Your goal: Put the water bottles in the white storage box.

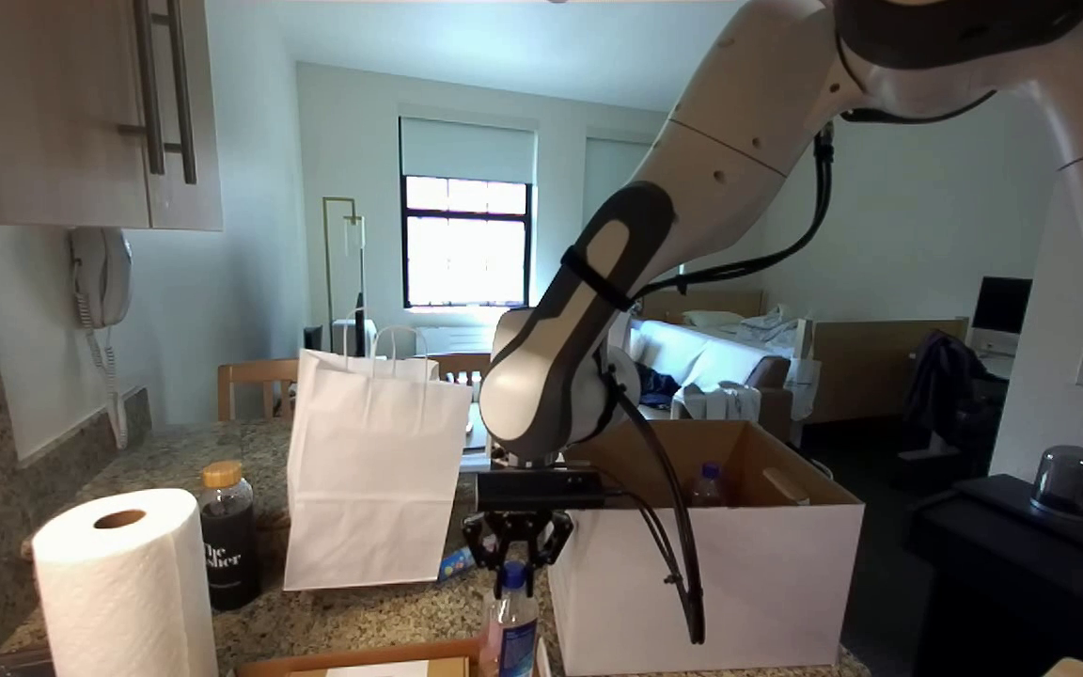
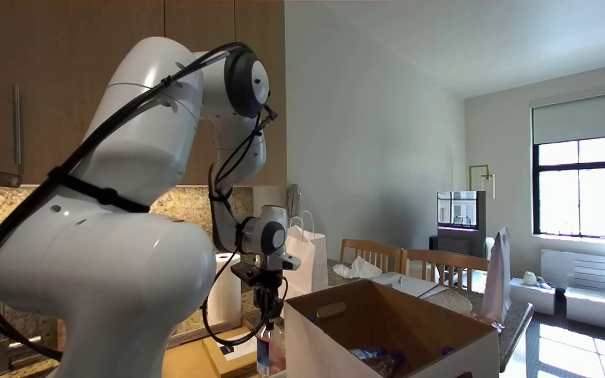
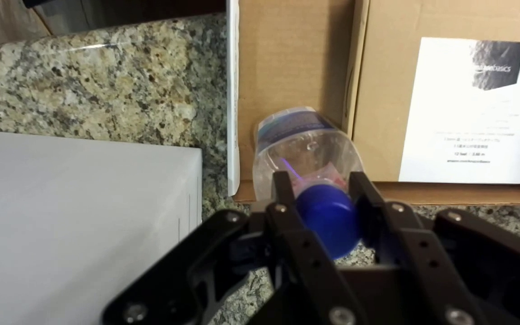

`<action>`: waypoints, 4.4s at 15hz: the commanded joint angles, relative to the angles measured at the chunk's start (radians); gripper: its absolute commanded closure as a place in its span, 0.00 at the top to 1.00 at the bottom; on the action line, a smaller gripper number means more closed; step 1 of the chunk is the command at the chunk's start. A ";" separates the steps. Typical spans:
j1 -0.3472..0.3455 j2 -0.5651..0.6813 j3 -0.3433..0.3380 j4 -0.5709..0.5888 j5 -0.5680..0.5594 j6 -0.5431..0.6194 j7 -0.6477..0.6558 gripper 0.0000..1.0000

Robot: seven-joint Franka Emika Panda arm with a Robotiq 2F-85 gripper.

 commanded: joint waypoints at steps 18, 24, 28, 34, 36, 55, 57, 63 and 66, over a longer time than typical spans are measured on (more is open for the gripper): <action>-0.242 -0.922 0.010 -0.016 -0.063 -0.630 -0.114 0.12; -0.423 -0.821 -0.159 0.106 -0.021 -0.586 -0.307 0.12; -0.446 -0.665 -0.201 0.132 0.044 -0.547 -0.339 0.12; -0.444 -0.354 -0.187 0.152 0.027 -0.413 -0.294 0.12; -0.452 -0.235 -0.205 0.180 0.035 -0.451 -0.324 0.12; -0.463 -0.090 -0.261 0.306 0.037 -0.464 -0.341 1.00; -0.473 -0.185 -0.246 0.286 0.051 -0.512 -0.400 1.00; -0.466 -0.473 -0.243 0.266 -0.033 -0.744 -0.471 1.00; -0.478 -0.540 -0.248 0.310 -0.092 -0.884 -0.554 1.00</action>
